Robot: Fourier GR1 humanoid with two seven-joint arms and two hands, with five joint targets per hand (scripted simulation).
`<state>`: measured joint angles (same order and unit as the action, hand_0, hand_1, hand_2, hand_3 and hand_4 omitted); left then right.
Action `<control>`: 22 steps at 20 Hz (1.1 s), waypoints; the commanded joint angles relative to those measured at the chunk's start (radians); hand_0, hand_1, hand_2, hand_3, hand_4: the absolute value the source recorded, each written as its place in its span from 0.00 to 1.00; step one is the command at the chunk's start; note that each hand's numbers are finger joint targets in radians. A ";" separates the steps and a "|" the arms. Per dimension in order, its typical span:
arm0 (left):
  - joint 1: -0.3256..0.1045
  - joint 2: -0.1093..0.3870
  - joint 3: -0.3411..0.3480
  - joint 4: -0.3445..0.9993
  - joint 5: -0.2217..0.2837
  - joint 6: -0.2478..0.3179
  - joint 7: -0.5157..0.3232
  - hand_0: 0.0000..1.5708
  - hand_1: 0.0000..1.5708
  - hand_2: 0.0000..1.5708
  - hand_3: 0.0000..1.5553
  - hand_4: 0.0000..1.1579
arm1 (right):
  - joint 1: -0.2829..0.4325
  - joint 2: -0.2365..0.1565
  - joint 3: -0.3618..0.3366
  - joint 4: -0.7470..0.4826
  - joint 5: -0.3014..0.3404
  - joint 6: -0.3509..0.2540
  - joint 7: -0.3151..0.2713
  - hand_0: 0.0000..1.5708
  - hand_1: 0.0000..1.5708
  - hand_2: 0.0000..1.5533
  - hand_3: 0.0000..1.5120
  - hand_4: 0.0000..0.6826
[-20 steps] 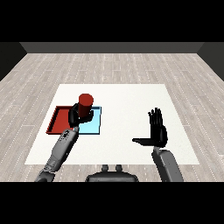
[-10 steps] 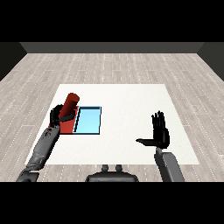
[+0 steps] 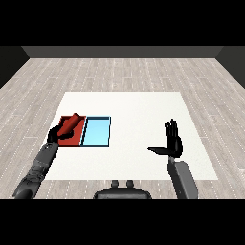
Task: Pick the red can and put it in the red box
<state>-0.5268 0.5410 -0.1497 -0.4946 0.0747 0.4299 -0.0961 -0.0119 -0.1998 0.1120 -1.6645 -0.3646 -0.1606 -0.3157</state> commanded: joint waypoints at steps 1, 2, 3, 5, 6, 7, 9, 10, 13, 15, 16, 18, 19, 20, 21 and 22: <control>-0.077 -0.023 -0.011 0.216 -0.045 -0.021 0.025 0.00 0.00 0.00 0.00 0.62 | -0.033 -0.005 -0.014 0.051 0.003 0.009 -0.003 0.00 0.00 0.00 0.00 0.00; -0.076 -0.040 0.005 0.247 -0.034 -0.017 0.015 0.00 0.00 0.21 0.00 0.61 | -0.001 -0.007 -0.014 0.068 0.013 0.024 -0.042 0.00 0.00 0.00 0.00 0.00; -0.070 -0.079 -0.016 0.276 -0.061 0.002 -0.014 0.61 0.61 0.58 0.00 0.63 | -0.069 -0.016 -0.033 0.076 -0.004 0.020 0.003 0.00 0.00 0.00 0.00 0.00; -0.131 -0.057 -0.011 0.328 -0.061 -0.076 0.015 0.71 0.71 0.66 0.00 0.56 | -0.045 0.026 0.001 0.095 0.032 -0.002 -0.043 0.00 0.00 0.00 0.00 0.00; -0.095 -0.058 0.003 0.325 -0.050 -0.098 -0.068 0.56 0.56 0.59 0.50 0.45 | -0.093 0.035 -0.022 0.136 0.029 -0.014 -0.052 0.00 0.00 0.00 0.00 0.00; -0.094 -0.067 -0.012 0.343 -0.061 -0.138 -0.057 0.16 0.16 0.36 0.32 0.55 | -0.067 0.021 -0.038 0.090 -0.002 0.003 -0.039 0.00 0.00 0.00 0.00 0.00; -0.132 -0.047 -0.076 0.392 -0.131 -0.164 0.014 0.00 0.00 0.00 0.00 0.17 | -0.080 0.065 0.018 0.132 0.042 -0.012 -0.063 0.00 0.00 0.00 0.00 0.00; -0.142 -0.044 -0.065 0.407 -0.124 -0.199 0.001 0.00 0.00 0.00 0.00 0.00 | -0.087 0.031 -0.028 0.133 0.009 0.022 -0.066 0.00 0.00 0.00 0.00 0.00; -0.163 -0.006 0.017 0.415 -0.061 -0.143 -0.043 0.00 0.00 0.00 0.00 0.00 | 0.001 -0.021 -0.057 0.079 -0.017 0.064 -0.055 0.00 0.00 0.00 0.00 0.00; -0.157 -0.008 0.120 0.339 0.048 -0.177 -0.148 0.00 0.00 0.00 0.00 0.00 | -0.081 0.028 -0.032 0.136 -0.002 0.039 -0.061 0.00 0.00 0.00 0.00 0.00; -0.172 -0.007 0.165 0.294 0.093 -0.175 -0.201 0.00 0.00 0.00 0.00 0.00 | -0.085 0.052 -0.005 0.144 0.019 0.032 -0.081 0.00 0.00 0.00 0.00 0.00; -0.171 -0.047 0.256 0.221 0.189 -0.215 -0.305 0.00 0.00 0.00 0.00 0.00 | -0.056 0.032 -0.028 0.107 -0.016 0.060 -0.080 0.00 0.00 0.00 0.00 0.00; -0.194 -0.058 0.265 0.173 0.205 -0.274 -0.352 0.65 0.65 0.61 0.00 0.00 | -0.075 0.039 -0.011 0.116 -0.004 0.053 -0.065 0.00 0.00 0.00 0.00 0.00; -0.180 -0.072 0.285 0.141 0.228 -0.300 -0.419 0.30 0.30 0.30 0.00 0.00 | -0.098 0.027 -0.029 0.097 -0.019 0.047 -0.038 0.00 0.00 0.00 0.00 0.00; -0.181 -0.097 0.316 0.105 0.270 -0.364 -0.465 0.00 0.00 0.00 0.00 0.00 | -0.076 0.014 -0.032 0.111 -0.026 0.074 -0.050 0.00 0.00 0.00 0.00 0.00; -0.210 -0.127 0.343 0.062 0.308 -0.400 -0.495 0.00 0.00 0.00 0.00 0.00 | -0.071 0.035 -0.006 0.116 0.000 0.055 -0.059 0.00 0.00 0.00 0.00 0.00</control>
<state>-0.7042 0.4800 0.0942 -0.3077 0.2628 0.1505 -0.4354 -0.0865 -0.1702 0.0925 -1.5507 -0.3702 -0.1107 -0.3743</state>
